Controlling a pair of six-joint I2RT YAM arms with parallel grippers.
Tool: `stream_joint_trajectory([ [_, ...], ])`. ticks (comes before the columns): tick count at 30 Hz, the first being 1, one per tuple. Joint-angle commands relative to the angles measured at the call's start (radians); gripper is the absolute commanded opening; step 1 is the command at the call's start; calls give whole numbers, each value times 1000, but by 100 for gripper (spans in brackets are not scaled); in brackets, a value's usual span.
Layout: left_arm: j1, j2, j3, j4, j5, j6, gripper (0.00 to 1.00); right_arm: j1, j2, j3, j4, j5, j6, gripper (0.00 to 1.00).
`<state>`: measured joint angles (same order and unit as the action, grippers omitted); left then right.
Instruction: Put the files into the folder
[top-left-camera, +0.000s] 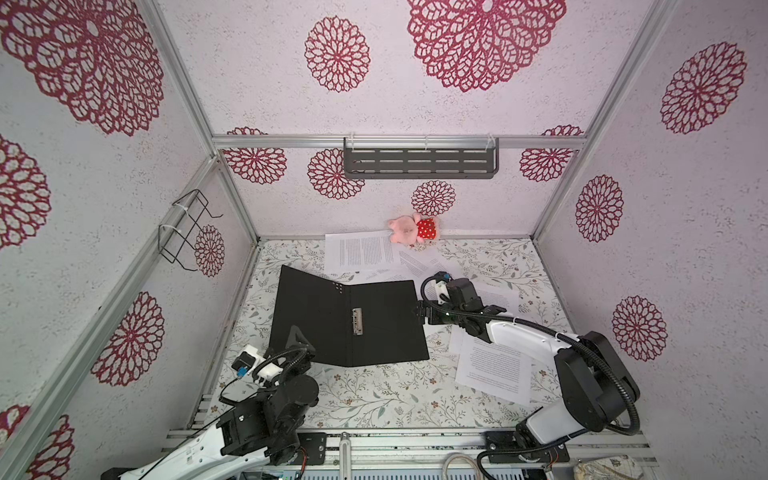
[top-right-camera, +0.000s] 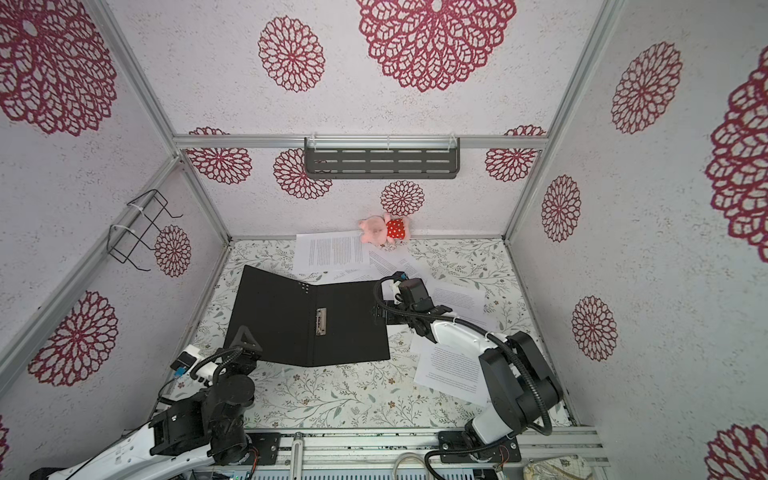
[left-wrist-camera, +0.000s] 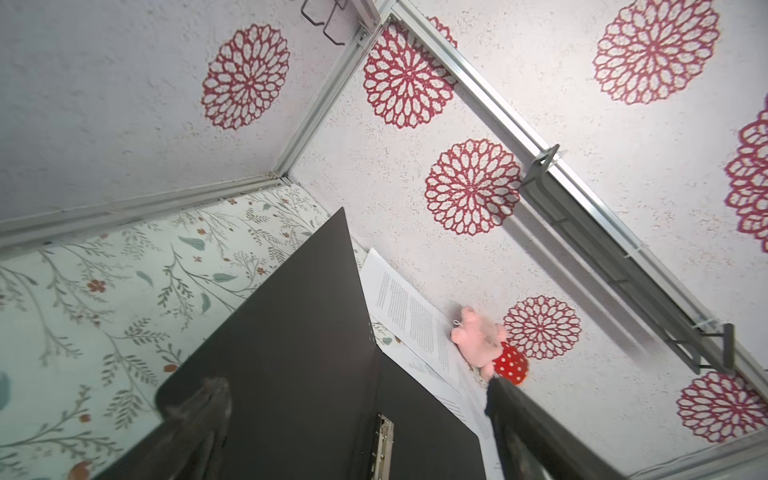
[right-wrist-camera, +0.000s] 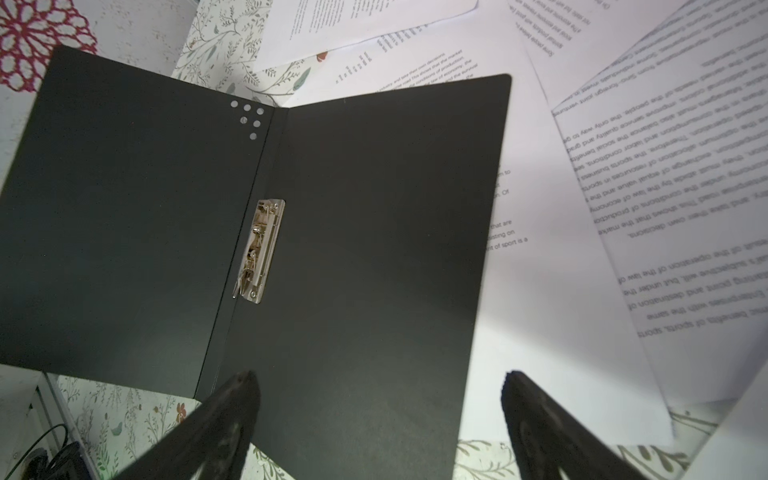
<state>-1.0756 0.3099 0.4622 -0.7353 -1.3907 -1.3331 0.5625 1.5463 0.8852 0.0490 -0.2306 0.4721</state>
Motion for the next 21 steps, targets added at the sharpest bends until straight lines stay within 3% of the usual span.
stream_joint_trajectory([
  [1,24,76,139,-515,-65,-380,99,12,10,36,16,1,-3,94],
  [2,29,109,183,-634,-64,-483,99,13,12,37,19,-1,-1,94],
  [3,32,138,213,-663,-71,-481,99,15,14,37,23,-3,-1,94],
  [5,33,190,274,-608,-87,-305,99,21,19,37,32,-14,0,94],
  [7,36,235,334,-442,-67,-19,99,35,30,45,33,-30,0,92],
  [9,48,253,347,-153,12,363,99,53,38,53,41,-33,1,91],
  [10,68,255,340,-3,89,520,99,66,41,58,46,-34,4,91],
  [12,141,254,333,137,287,653,99,94,46,72,54,-30,10,92],
  [15,298,286,360,179,620,703,99,133,51,69,125,-46,50,92],
  [21,658,528,529,63,1272,729,99,224,104,96,291,-90,83,97],
])
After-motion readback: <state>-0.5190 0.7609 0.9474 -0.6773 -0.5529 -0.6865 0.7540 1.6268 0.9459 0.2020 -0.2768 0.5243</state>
